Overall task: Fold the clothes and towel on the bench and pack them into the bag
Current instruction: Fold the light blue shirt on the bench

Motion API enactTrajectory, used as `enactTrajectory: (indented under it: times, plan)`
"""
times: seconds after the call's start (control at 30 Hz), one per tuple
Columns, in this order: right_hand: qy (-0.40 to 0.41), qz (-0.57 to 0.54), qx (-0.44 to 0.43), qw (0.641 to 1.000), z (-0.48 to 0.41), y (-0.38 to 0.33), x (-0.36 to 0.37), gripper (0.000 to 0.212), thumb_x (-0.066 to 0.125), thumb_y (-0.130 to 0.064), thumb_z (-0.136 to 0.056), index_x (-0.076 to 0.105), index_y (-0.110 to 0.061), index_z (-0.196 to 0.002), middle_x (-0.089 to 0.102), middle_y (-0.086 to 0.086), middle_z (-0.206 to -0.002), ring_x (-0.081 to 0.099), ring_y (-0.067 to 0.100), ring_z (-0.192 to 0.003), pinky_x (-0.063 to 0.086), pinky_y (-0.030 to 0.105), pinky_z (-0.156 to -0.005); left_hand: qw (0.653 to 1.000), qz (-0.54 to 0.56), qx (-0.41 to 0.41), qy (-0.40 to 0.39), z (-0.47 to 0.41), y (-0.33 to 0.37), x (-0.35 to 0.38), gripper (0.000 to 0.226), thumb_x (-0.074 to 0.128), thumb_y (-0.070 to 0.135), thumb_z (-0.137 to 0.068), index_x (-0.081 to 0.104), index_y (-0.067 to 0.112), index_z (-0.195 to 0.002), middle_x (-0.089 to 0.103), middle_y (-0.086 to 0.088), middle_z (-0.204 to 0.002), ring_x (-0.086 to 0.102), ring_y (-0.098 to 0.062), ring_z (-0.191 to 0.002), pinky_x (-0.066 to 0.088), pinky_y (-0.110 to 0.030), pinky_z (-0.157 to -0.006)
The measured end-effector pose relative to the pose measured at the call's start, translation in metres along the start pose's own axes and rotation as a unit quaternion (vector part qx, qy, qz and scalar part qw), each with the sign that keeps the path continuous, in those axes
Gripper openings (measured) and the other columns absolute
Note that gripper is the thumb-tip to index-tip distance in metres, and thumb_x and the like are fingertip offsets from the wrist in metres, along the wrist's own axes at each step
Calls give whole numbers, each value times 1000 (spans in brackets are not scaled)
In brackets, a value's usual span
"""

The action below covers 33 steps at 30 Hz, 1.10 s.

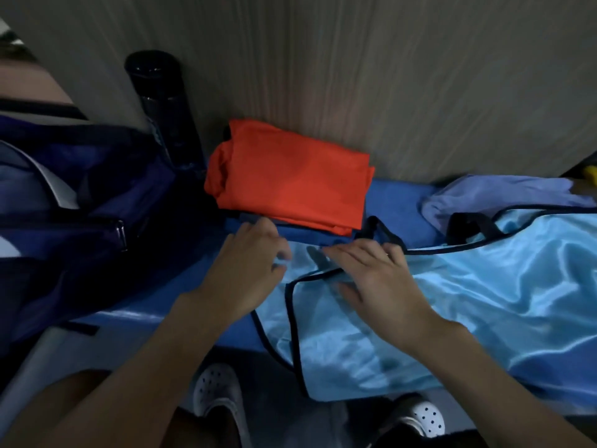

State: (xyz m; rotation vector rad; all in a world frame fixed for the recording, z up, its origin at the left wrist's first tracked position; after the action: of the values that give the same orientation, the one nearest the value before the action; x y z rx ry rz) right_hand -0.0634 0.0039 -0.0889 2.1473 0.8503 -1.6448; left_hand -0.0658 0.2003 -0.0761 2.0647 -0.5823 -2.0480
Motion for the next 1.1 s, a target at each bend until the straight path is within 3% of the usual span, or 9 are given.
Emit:
enactTrajectory:
  times: [0.2,0.47,0.57,0.63,0.73,0.83,0.9,0.97,1.1]
  plan:
    - [2,-35,-7,999,-9,-5,6,15,56,-22,-85,70,-22,-90,65,-9,-82,59,19,-88,33,38,-85,993,91,-77,-21,-2,-17,-1,23,69,16,-88,66,19,-111,63,4,-91,61,-11,-80,48,-26,-75]
    - [57,-303,141,941,10,30,-43,19,52,-9,-98,62,-25,-102,65,11,-73,60,27,-65,46,34,-62,987,128,-28,89,3,-4,-14,15,63,8,-91,72,18,-98,61,9,-93,58,-5,-86,42,-11,-75]
    - [94,-330,165,925,21,37,-64,19,47,-13,-100,59,-28,-101,64,16,-79,58,29,-73,45,31,-67,952,304,-31,-13,15,19,-6,12,65,22,-94,71,25,-104,70,11,-96,65,-1,-89,49,-16,-78]
    - [106,-337,178,919,28,40,-72,19,45,-14,-102,59,-27,-99,61,17,-79,55,29,-73,44,28,-66,922,363,-27,-130,25,33,9,32,70,39,-90,67,25,-118,71,10,-110,67,-1,-98,52,-22,-87]
    - [106,-344,199,912,41,43,-78,24,45,-12,-102,58,-32,-95,58,12,-72,50,29,-64,41,29,-60,920,334,-8,-206,33,46,25,43,74,35,-87,64,20,-126,70,8,-116,66,-1,-104,52,-22,-93]
    - [53,-361,212,906,52,49,-76,38,50,-5,-97,65,-38,-82,64,-6,-74,55,22,-64,44,24,-59,962,264,-10,-69,22,35,17,21,68,18,-92,71,15,-113,68,8,-105,64,-5,-97,49,-18,-85]
    - [-17,-357,198,913,59,50,-76,34,51,-9,-87,67,-35,-74,67,-9,-76,61,24,-70,47,28,-65,989,125,-48,57,13,15,4,27,65,21,-89,67,16,-115,61,0,-109,59,-20,-103,49,-35,-92]
    - [-94,-328,184,922,62,51,-72,33,48,-12,-80,68,-36,-68,68,-9,-74,64,23,-72,50,34,-71,991,7,-122,49,8,0,1,43,66,32,-86,57,18,-126,55,-7,-120,54,-33,-112,44,-48,-98]
    - [-125,-295,216,923,65,58,-62,46,53,3,-90,71,-34,-71,71,-7,-74,62,19,-59,50,32,-58,979,90,-180,12,3,-6,11,42,69,23,-87,55,9,-124,66,-10,-103,62,-29,-99,50,-36,-88]
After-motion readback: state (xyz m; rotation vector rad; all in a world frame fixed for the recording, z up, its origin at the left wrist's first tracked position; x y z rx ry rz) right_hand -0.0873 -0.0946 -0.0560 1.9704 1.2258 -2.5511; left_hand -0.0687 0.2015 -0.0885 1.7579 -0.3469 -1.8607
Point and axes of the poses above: each hand's wrist, its own z-axis away from the middle knuckle, its own x-axis out of the palm, y = z × x, the point moved 4 cm from there along -z, towards the middle knuckle
